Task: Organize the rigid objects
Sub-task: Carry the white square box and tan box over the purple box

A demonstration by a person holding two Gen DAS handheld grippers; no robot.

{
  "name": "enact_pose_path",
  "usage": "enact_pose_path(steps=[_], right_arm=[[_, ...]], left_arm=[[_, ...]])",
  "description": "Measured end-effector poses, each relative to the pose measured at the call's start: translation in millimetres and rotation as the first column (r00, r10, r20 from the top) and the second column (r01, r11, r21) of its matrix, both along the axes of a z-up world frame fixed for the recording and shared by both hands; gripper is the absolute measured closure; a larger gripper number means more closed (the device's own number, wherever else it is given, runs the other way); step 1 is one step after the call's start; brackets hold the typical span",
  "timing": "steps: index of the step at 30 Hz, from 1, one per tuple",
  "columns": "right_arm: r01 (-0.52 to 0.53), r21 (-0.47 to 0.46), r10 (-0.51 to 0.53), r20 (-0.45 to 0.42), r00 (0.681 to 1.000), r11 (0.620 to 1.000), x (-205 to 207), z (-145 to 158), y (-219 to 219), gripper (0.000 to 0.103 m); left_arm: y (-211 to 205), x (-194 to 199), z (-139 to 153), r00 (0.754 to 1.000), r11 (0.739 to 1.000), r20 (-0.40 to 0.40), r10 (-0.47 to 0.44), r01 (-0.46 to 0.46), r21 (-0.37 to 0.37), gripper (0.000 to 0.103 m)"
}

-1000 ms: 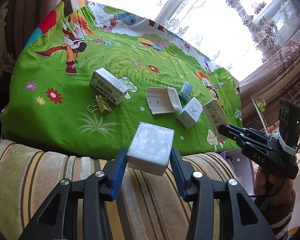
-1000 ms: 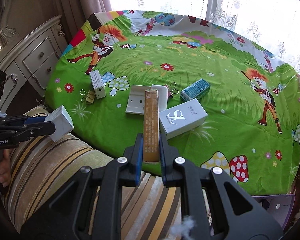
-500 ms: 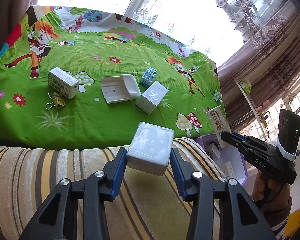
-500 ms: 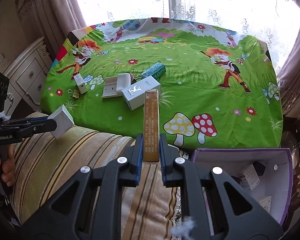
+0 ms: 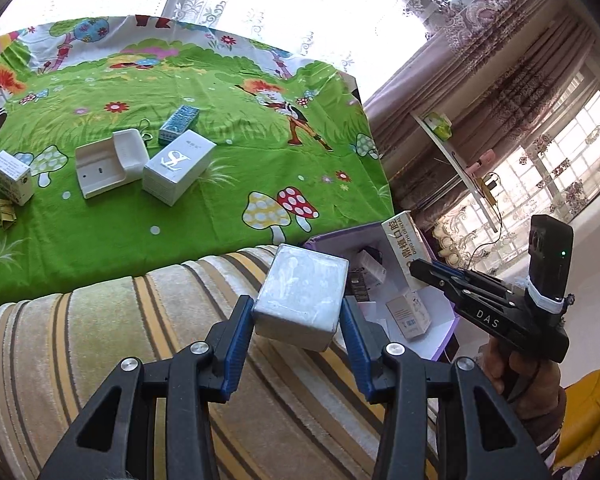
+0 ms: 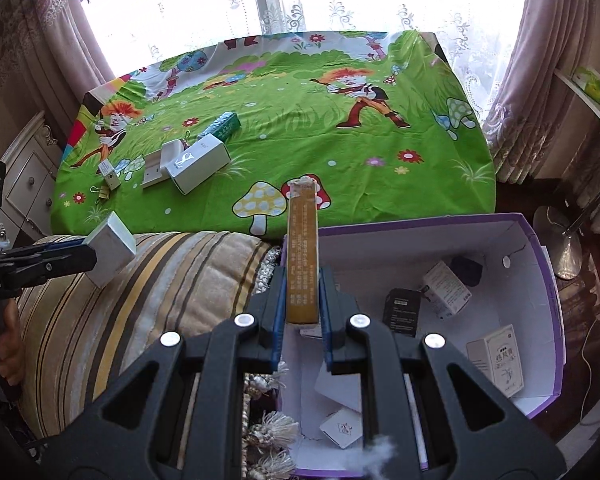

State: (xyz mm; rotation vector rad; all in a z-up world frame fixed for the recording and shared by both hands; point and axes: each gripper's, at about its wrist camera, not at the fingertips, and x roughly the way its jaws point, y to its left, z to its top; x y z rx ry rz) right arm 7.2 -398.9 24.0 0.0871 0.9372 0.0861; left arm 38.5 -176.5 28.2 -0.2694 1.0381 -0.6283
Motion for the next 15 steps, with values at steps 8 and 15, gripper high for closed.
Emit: enact_pose_path(steps=[8, 15], right_arm=[[0.138, -0.075, -0.139, -0.016, 0.990, 0.988, -12, -7, -34, 0.084], [0.173, -0.098, -0.175, -0.007, 0.985, 0.980, -19, -6, -45, 0.084]], left_arm=[[-53, -4, -2, 0.993, 0.993, 0.001, -0.116, 0.116, 0.027, 0.058], [-83, -7, -4, 0.984, 0.983, -0.004, -0.180, 0.180, 0.044, 0.058]])
